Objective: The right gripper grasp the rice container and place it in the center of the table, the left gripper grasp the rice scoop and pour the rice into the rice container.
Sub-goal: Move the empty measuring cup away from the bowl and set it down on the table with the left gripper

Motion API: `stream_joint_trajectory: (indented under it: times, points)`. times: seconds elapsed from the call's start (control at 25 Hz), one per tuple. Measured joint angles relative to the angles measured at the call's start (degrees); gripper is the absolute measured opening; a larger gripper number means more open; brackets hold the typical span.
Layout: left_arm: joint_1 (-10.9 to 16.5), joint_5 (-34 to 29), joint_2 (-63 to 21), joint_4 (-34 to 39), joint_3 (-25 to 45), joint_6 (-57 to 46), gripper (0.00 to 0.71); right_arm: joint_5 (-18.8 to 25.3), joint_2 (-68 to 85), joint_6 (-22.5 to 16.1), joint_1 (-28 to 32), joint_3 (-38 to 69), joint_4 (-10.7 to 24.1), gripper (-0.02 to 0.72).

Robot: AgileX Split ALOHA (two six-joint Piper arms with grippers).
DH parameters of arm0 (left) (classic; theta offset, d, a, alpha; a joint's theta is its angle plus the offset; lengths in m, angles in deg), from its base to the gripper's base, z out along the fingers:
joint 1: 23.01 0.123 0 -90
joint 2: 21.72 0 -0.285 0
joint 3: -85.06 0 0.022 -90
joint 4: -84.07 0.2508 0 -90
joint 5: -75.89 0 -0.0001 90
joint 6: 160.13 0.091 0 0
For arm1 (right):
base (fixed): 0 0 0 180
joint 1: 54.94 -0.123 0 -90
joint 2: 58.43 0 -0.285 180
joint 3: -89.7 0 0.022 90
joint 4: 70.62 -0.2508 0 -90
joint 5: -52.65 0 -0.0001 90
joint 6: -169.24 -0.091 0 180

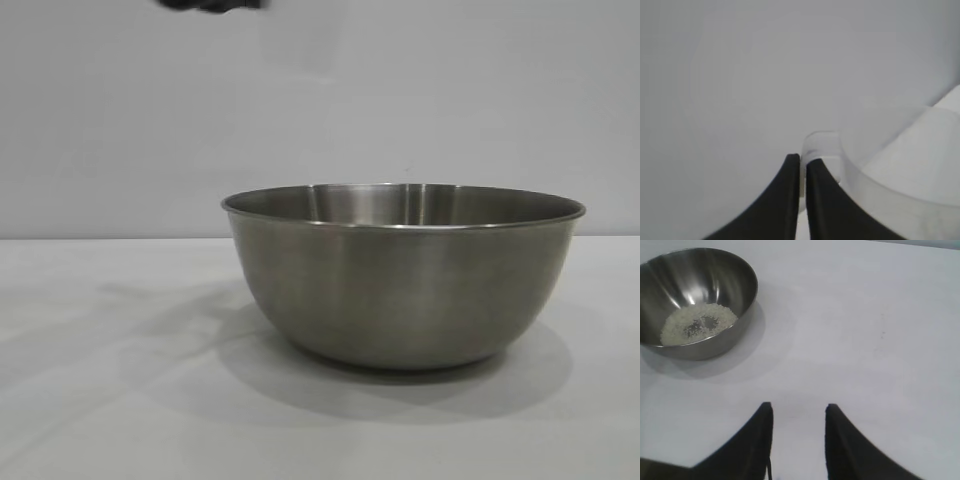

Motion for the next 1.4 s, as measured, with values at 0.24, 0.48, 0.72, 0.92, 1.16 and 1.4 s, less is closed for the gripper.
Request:
stream_joint_trajectory:
  times: [0.24,0.48,0.72,0.92,1.16,1.4]
  points:
    - [8.3,3.2,-0.1,2.0,6.7,-1.2,0.000,0.0,0.0,0.0,0.0,0.0,0.0,0.257]
    - [15.3,3.2,-0.4,8.4,7.6,-3.3,0.000,0.0,0.0,0.0,0.0,0.0,0.0,0.257]
    - [17.3,6.4,2.6,16.7,7.6,-6.2,0.000,0.0,0.0,0.0,0.0,0.0,0.0,0.257]
    - [17.3,7.7,10.9,23.7,7.6,-7.3,0.000,0.0,0.0,0.0,0.0,0.0,0.0,0.257]
    - [17.3,8.2,15.1,25.6,8.0,-7.9,0.000,0.0,0.0,0.0,0.0,0.0,0.0,0.257]
    - [17.3,8.4,15.4,26.7,9.8,-8.1,0.000,0.0,0.0,0.0,0.0,0.0,0.0,0.257]
